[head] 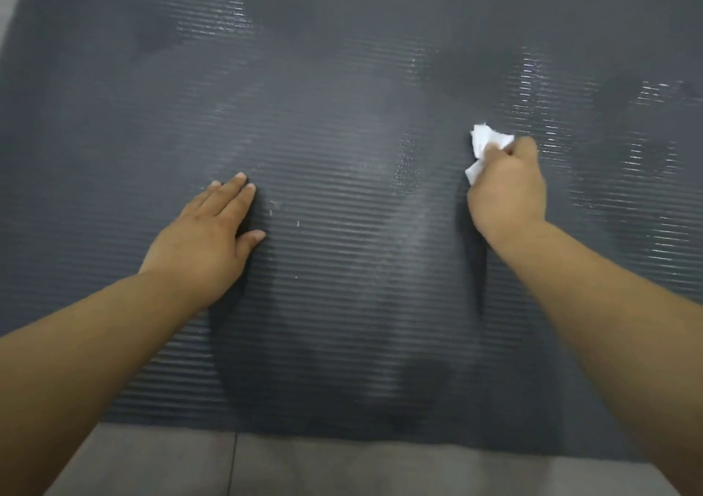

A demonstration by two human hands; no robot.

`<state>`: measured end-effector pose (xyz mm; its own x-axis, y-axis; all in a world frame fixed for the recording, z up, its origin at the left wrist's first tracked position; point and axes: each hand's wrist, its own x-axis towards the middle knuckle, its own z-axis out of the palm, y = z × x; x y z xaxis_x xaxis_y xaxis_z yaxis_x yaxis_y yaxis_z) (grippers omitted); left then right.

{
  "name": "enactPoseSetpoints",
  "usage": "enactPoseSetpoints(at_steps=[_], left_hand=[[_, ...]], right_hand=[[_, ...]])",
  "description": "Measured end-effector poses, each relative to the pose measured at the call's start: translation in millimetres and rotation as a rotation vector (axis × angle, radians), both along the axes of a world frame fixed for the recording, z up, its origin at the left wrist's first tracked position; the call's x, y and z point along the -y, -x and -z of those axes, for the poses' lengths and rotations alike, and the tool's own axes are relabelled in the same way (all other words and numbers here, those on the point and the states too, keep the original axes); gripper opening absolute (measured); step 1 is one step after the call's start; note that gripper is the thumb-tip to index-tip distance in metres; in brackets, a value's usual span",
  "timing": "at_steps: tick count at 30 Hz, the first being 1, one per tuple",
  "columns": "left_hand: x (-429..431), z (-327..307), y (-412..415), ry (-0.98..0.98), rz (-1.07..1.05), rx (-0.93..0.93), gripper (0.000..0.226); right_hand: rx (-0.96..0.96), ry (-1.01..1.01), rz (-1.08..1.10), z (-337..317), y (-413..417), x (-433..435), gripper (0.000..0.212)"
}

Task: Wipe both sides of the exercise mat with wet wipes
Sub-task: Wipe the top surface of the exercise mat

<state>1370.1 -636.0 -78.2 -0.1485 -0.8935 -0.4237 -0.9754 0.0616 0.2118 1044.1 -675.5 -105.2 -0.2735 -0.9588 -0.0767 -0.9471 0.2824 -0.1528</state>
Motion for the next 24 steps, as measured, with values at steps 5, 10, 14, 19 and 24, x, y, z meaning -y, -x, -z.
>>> enactPoseSetpoints(at_steps=[5, 10, 14, 19, 24], left_hand=[[1, -1, -5, -0.015, -0.048, -0.005, 0.065], [1, 0, -4, 0.025, 0.006, 0.022, 0.058], [5, 2, -4, 0.016, 0.017, 0.051, 0.06], [16, 1, 6, 0.081, -0.009, 0.095, 0.062], [36, 9, 24, 0.029, 0.053, 0.036, 0.058]], right_hand=[[0.368, 0.087, -0.616, 13, -106, -68, 0.02], [0.371, -0.031, -1.159, -10, -112, -71, 0.036], [0.035, -0.007, -0.417, 6, -20, 11, 0.03], [0.153, 0.005, -0.09, 4, -37, 23, 0.031], [0.363, -0.179, -1.034, -6, -98, -27, 0.025]])
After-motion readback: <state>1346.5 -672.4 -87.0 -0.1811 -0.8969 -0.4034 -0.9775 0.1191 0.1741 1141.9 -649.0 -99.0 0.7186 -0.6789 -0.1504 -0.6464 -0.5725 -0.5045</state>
